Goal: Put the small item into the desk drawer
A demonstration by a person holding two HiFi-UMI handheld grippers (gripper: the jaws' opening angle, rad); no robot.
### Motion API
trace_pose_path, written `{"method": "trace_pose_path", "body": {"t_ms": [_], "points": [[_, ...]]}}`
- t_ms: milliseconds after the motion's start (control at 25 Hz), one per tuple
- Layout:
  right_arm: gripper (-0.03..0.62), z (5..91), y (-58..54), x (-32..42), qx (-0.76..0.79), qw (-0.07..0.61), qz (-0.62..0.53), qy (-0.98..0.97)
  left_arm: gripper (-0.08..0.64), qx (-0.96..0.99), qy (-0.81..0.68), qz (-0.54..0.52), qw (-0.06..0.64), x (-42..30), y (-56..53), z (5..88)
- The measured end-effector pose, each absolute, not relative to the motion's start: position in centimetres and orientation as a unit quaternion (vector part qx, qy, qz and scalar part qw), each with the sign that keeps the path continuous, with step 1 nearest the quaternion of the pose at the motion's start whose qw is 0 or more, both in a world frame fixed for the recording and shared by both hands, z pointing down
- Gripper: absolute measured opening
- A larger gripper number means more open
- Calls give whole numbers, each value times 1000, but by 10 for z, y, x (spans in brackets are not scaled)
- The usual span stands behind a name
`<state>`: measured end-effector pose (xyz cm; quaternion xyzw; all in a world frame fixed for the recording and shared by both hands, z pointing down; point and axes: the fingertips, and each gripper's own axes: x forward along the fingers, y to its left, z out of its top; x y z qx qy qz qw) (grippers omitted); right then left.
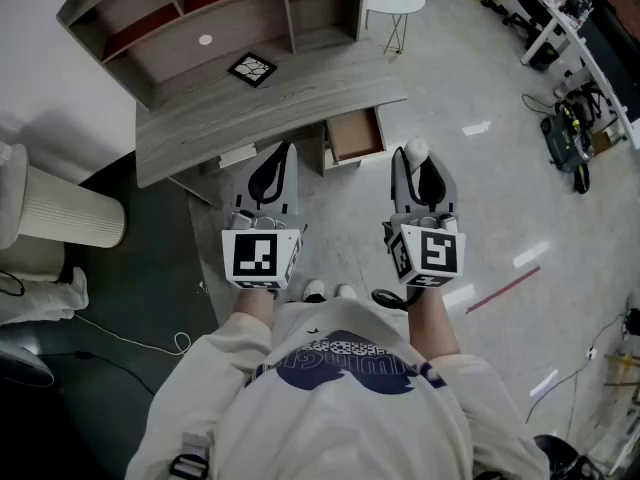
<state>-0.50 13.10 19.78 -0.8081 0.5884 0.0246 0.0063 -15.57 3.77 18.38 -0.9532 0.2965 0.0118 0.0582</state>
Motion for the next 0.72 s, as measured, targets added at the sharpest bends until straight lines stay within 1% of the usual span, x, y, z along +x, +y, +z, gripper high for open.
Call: {"method": "trace_pose_path", "body": {"t_ms": [480, 720], "points": [[118, 202, 131, -4, -809, -5, 27, 587, 7, -953, 297, 10, 58, -157, 33, 186], [124, 197, 139, 0, -793, 33, 21, 609, 7, -952, 300, 5, 55, -156, 38, 187]]}}
